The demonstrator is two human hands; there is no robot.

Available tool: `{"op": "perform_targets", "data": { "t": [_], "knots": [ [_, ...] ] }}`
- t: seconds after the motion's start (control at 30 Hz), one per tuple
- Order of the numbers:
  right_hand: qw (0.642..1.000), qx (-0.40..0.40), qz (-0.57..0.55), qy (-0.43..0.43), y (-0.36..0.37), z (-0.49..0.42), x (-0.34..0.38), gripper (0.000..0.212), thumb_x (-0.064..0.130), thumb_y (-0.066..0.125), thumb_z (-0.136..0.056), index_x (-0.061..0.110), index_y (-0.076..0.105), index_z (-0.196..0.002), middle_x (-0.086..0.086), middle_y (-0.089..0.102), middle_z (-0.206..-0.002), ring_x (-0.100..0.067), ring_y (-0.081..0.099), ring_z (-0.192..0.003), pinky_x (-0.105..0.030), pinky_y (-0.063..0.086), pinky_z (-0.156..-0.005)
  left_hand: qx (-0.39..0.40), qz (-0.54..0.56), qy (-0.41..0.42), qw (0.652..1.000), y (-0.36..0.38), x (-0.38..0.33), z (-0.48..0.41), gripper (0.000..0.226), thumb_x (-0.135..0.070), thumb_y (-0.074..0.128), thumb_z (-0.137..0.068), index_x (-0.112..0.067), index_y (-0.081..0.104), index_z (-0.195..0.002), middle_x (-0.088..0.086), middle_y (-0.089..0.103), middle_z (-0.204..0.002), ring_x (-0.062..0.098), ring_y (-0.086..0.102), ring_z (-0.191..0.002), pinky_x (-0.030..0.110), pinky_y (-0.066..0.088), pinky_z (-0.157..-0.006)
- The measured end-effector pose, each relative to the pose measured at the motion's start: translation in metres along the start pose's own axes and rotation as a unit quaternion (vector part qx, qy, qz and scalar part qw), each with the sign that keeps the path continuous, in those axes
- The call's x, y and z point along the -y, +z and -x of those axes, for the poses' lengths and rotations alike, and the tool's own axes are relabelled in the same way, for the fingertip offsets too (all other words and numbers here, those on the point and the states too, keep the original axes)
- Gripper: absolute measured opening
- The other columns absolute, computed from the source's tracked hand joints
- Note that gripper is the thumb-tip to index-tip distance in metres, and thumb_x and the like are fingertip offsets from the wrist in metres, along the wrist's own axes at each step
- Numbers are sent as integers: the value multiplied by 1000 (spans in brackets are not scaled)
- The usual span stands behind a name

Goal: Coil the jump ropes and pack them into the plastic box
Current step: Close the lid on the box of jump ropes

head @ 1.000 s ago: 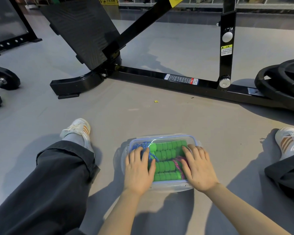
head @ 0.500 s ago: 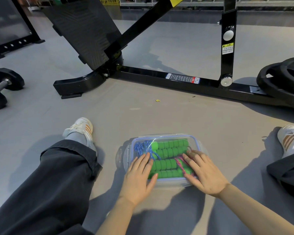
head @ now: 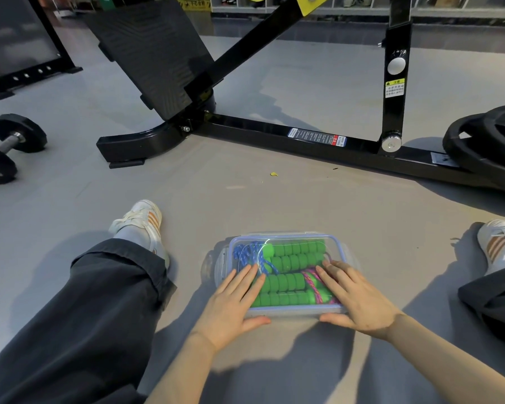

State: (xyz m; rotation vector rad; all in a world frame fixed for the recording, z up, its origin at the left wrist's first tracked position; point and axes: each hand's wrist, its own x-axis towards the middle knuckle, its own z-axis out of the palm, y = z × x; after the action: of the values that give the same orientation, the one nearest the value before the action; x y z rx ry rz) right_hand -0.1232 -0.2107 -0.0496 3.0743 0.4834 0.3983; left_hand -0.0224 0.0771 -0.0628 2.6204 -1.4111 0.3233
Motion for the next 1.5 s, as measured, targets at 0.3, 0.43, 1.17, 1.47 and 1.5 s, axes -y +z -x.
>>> {"op": "perform_targets", "data": {
  "t": [0.3,0.43,1.17,1.47,1.5],
  "knots": [
    [999,-44,10,-24,8,1,1,77,64,29,-91,-3,41,-129,-23,59,-119,-33,42,-114,-38,32,-100,-34,-48,29,998,10,-2,-1,72,-61,36,-87,-7,40,-133,14,56,-133,27,51,-126,37,19,-111],
    [999,-35,-18,-20,8,2,-4,79,66,34,-89,1,40,-132,-19,57,-123,-30,42,-116,-35,31,-101,-37,-19,27,999,7,-1,-1,72,-62,41,-86,-9,40,-136,13,53,-137,26,49,-128,36,21,-112],
    [998,-36,-32,35,5,-10,-5,76,66,42,-84,7,41,-132,-13,57,-121,-28,44,-113,-34,33,-97,5,-65,7,998,3,14,-27,69,-65,28,-89,-18,41,-138,9,51,-140,21,37,-132,40,15,-113],
    [986,-15,-83,141,-15,-6,37,67,59,30,-93,10,46,-135,-6,60,-121,-23,51,-104,-29,33,-91,-7,-66,-91,994,-10,-1,-47,66,-19,95,-33,-16,76,-96,6,66,-90,23,54,-80,37,41,-72],
    [988,-21,-90,124,-21,-4,37,62,55,29,-94,11,47,-134,-3,62,-118,-19,51,-101,-26,32,-90,-1,-38,-132,990,-10,-9,-45,65,-14,92,-34,-15,76,-96,4,65,-88,21,58,-72,35,46,-64]
  ]
}}
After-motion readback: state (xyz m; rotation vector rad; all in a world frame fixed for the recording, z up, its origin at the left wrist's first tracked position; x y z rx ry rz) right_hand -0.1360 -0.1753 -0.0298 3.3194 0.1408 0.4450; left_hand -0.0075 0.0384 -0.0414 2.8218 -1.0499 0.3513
